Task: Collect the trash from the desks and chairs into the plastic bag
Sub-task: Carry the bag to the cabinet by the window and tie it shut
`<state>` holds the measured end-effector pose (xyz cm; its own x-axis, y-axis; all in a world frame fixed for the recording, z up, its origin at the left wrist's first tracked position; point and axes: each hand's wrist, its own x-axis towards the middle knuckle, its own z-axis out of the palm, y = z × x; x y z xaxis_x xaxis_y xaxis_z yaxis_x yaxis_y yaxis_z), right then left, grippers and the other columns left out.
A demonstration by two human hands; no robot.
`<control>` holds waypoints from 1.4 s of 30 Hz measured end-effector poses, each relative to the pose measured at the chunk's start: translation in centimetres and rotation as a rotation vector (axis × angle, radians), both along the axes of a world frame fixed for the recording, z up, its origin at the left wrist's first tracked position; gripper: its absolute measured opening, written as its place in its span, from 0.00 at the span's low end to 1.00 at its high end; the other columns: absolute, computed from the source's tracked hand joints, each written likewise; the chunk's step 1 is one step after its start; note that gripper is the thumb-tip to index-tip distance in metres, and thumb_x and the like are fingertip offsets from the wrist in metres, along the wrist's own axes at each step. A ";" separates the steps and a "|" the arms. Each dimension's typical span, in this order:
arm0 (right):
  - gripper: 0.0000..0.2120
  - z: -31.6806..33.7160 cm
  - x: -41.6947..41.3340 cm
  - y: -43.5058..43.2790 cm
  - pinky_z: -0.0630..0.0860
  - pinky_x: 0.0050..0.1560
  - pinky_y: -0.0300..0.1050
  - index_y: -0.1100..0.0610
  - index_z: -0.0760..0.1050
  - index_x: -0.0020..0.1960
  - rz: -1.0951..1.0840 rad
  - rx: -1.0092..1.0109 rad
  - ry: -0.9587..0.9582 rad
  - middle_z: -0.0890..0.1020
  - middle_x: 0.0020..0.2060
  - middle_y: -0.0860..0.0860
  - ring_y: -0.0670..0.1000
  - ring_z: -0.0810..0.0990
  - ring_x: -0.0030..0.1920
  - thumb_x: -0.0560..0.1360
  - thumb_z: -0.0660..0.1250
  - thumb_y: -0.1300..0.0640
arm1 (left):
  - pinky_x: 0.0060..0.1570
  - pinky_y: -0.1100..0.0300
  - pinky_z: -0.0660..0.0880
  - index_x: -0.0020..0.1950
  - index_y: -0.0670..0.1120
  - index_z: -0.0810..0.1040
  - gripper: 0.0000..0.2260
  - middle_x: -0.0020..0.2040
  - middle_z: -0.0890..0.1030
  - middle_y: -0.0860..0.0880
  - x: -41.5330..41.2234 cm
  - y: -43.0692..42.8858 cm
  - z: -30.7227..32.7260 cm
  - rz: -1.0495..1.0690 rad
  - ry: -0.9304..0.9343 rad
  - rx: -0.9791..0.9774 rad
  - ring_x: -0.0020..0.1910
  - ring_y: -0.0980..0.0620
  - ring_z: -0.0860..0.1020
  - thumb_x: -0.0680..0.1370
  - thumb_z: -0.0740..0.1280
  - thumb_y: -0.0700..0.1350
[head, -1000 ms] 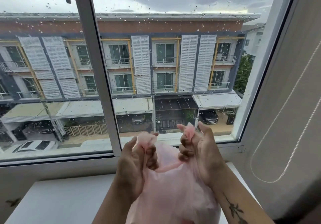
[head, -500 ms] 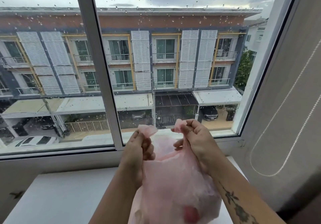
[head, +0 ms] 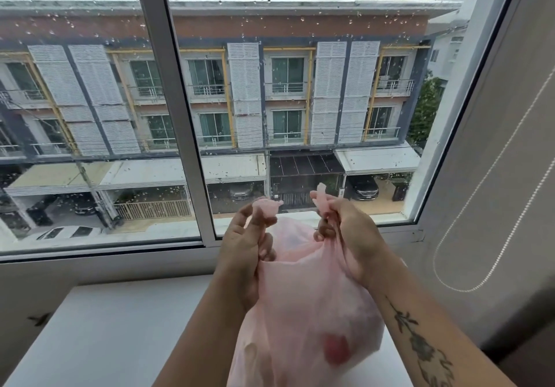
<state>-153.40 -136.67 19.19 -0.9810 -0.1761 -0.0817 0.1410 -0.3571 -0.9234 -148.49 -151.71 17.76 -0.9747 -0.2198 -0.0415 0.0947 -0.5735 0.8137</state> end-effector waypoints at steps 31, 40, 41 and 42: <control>0.09 -1.0 1.6 0.0 0.78 0.37 0.48 0.59 0.76 0.46 0.028 0.455 0.419 0.83 0.35 0.52 0.50 0.79 0.34 0.73 0.73 0.56 | 0.23 0.64 0.63 0.40 0.47 0.70 0.10 0.32 0.76 0.47 -0.8 1.6 -0.3 -0.085 -0.097 -0.185 0.23 0.56 0.64 0.77 0.70 0.44; 0.06 -0.7 1.9 -0.8 0.78 0.24 0.45 0.58 0.73 0.43 -0.221 0.557 0.609 0.80 0.36 0.54 0.53 0.81 0.29 0.76 0.69 0.58 | 0.23 0.61 0.60 0.41 0.47 0.65 0.11 0.29 0.69 0.49 -0.7 2.0 0.3 -0.013 -0.101 -0.347 0.23 0.53 0.64 0.83 0.59 0.43; 0.07 -0.6 1.7 -0.9 0.77 0.26 0.42 0.57 0.73 0.42 -0.256 0.598 0.638 0.80 0.35 0.50 0.50 0.81 0.29 0.77 0.69 0.57 | 0.24 0.60 0.61 0.41 0.47 0.66 0.10 0.30 0.69 0.49 -0.8 1.9 0.3 0.054 -0.050 -0.505 0.24 0.53 0.64 0.83 0.59 0.43; 0.07 -0.5 1.5 -0.9 0.76 0.29 0.38 0.55 0.73 0.42 -0.284 0.639 0.664 0.80 0.34 0.47 0.47 0.80 0.31 0.77 0.68 0.57 | 0.26 0.58 0.62 0.40 0.47 0.66 0.11 0.30 0.69 0.50 -0.9 1.6 0.1 0.126 0.013 -0.679 0.25 0.53 0.65 0.83 0.59 0.44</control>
